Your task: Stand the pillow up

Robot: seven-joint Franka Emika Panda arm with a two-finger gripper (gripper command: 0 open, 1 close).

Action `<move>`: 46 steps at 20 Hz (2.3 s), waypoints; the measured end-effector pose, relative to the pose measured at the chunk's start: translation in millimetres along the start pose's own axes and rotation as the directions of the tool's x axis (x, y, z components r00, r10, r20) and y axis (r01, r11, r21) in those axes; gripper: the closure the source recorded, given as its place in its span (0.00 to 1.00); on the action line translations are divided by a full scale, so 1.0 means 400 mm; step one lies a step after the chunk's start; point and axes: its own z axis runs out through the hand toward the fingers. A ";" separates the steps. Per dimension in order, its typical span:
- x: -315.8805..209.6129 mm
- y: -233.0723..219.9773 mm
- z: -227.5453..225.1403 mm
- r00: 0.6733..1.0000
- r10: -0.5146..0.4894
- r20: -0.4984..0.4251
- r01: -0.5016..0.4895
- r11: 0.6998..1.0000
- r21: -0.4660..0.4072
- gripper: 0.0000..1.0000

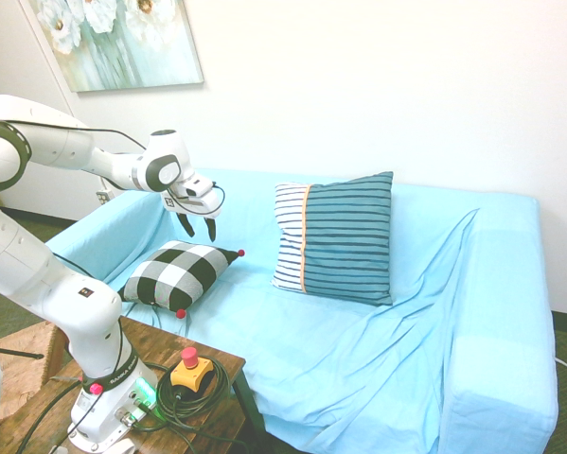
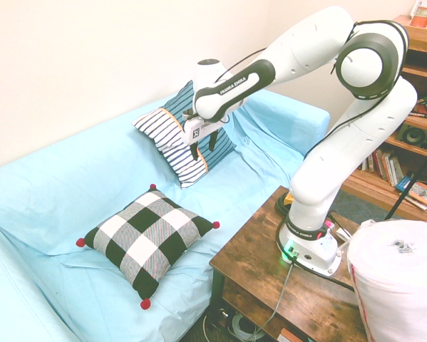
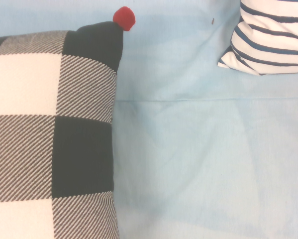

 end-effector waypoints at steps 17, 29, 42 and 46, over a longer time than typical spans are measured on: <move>-0.381 -0.160 0.219 0.991 -0.134 0.013 0.135 0.990 -0.049 0.00; -0.640 -0.164 0.470 0.990 -0.141 0.022 0.142 0.982 -0.126 0.00; -0.773 -0.227 0.694 0.992 -0.127 0.024 0.129 0.987 -0.098 0.00; -0.722 -0.256 0.702 0.995 -0.099 -0.003 0.098 0.992 -0.080 0.00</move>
